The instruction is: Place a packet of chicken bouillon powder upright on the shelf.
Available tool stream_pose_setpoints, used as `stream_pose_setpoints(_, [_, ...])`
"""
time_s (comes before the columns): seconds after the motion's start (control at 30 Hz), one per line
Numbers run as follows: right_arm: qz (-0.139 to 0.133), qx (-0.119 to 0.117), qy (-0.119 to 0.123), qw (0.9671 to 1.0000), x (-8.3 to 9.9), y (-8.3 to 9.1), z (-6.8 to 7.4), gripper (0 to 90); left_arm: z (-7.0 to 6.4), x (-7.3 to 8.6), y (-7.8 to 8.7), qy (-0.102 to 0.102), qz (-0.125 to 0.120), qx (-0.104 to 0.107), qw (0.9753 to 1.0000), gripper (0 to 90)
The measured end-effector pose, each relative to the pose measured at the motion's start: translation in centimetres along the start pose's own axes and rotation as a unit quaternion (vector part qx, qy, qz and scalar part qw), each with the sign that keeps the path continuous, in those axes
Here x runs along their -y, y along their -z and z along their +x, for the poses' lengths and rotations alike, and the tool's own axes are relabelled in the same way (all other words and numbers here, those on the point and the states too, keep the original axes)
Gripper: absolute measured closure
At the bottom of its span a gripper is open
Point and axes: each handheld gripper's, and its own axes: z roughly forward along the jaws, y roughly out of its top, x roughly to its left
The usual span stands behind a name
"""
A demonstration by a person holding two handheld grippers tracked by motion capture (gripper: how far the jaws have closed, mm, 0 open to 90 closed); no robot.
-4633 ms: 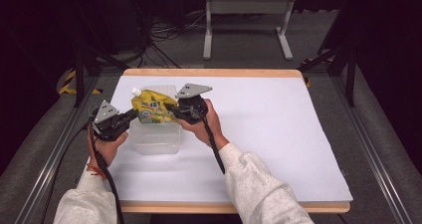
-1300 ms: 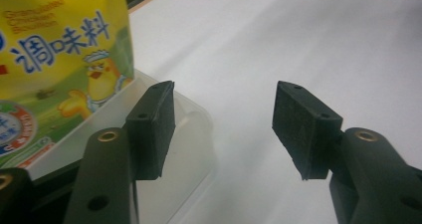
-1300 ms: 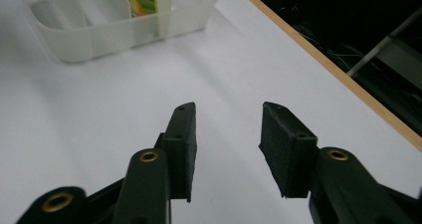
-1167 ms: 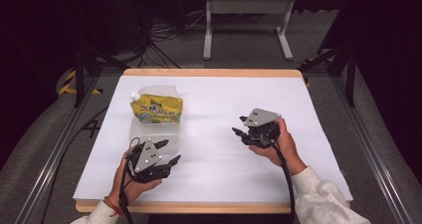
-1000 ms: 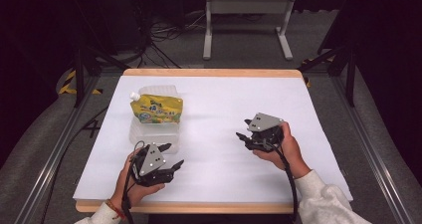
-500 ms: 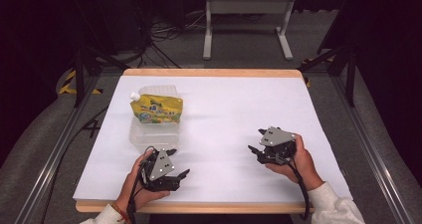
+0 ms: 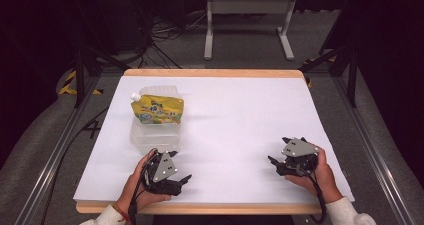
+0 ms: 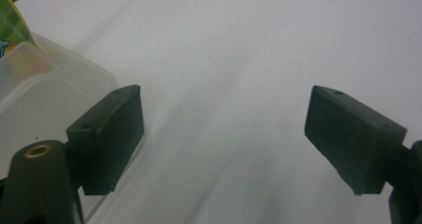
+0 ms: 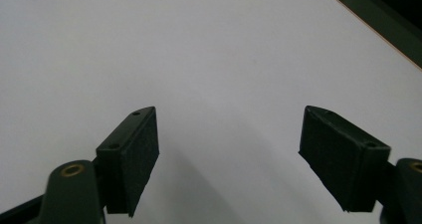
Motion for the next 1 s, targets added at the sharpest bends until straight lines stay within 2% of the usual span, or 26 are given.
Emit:
stream_pose_setpoints(0.13, [0.005,0.011,-0.013,0.9998,1.5,0.6,-0.5,21.1,0.1,0.4,-0.2,0.002,0.012,-0.003,0.9999,14.4])
stream_pose_setpoints(0.2, [0.005,0.019,-0.014,0.9997,2.3,0.9,-0.7,20.0,0.3,0.6,-0.2,0.003,0.008,-0.001,1.0,13.4])
stream_pose_setpoints(0.27, [0.004,0.022,-0.027,0.9994,3.1,1.3,-0.9,18.1,0.4,0.7,-0.1,0.004,0.01,-0.005,0.9999,12.4])
stream_pose_setpoints(0.33, [0.007,0.032,-0.032,0.999,3.9,1.6,-1.1,17.3,0.6,0.8,0.1,0.012,0.004,-0.001,0.9999,11.9])
stream_pose_setpoints(0.53, [0.004,0.048,-0.069,0.9964,6.3,2.8,-1.3,15.3,1.1,1.3,0.5,0.02,-0.004,0.001,0.9998,10.2])
stream_pose_setpoints(0.6, [0.002,0.05,-0.092,0.9945,7.1,3.3,-1.4,15.0,1.4,1.5,0.6,0.021,-0.004,0.0,0.9998,9.9])
stream_pose_setpoints(0.63, [0.002,0.05,-0.092,0.9945,7.1,3.3,-1.4,15.0,1.4,1.5,0.6,0.021,-0.004,0.0,0.9998,9.5])
stream_pose_setpoints(0.7, [-0.001,0.046,-0.112,0.9927,7.9,3.7,-1.3,14.4,1.7,1.8,0.7,0.025,-0.005,-0.001,0.9997,9.3])
stream_pose_setpoints(0.8, [0.001,0.053,-0.117,0.9917,8.4,4.3,-1.2,14.3,2.0,2.2,0.8,0.035,-0.006,-0.001,0.9994,9.1])
stream_pose_setpoints(1.0, [-0.011,0.06,-0.133,0.9892,8.7,4.9,-1.6,14.3,2.1,2.2,0.7,0.036,-0.002,-0.003,0.9993,9.0])
